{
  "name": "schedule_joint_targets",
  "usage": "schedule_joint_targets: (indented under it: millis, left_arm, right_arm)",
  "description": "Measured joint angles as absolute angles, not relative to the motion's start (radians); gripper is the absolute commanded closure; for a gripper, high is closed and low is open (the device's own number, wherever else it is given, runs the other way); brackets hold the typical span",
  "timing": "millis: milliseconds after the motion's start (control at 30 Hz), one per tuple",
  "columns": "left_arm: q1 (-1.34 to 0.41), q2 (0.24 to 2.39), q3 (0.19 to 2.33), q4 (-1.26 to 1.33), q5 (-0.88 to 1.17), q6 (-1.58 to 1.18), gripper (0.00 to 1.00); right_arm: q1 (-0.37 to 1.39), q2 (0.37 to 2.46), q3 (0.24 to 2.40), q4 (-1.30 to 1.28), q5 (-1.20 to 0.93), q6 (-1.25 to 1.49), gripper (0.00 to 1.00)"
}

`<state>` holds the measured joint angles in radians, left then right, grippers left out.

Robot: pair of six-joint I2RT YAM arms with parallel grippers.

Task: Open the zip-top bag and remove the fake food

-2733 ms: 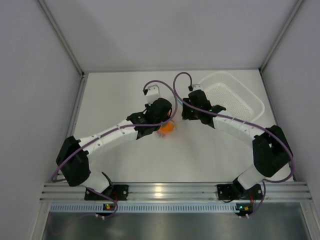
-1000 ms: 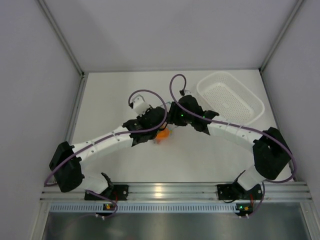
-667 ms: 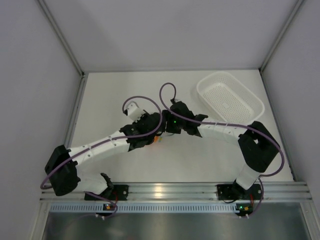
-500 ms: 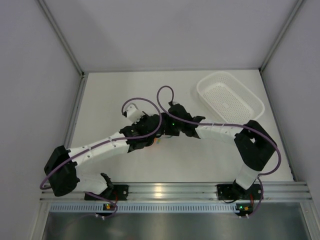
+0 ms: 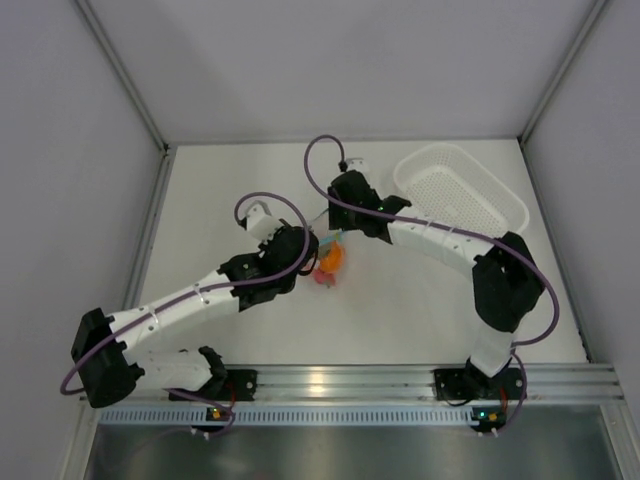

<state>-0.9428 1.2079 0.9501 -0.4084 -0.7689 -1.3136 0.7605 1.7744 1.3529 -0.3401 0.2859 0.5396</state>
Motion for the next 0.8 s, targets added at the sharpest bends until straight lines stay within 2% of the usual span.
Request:
schedule_joint_targets:
  millis: [133,267,533,800]
  left_arm:
    - [-0.942,1.176,0.948,-0.384,-0.768,-1.306,1.0]
    - [-0.942,1.156,0.9,-0.344,-0.775,-1.327,1.0]
    - [-0.961,1.209,0.711,-0.304,-0.8,-1.442,1.0]
    - [-0.982,1.216,0.691,-0.31,-0.833,-1.476,1.0]
  right_arm:
    - [0.765,1.776,1.505,-0.416,0.382,0.376,0.49]
    - [0.78,1.768,1.523,-0.445,0.408,0.262,0.53]
    - [0.827,1.77,1.343,-0.481,0.362,0.241,0.54]
    - [0.854,1.753,1.262,-0.448,0.293,0.343,0.52]
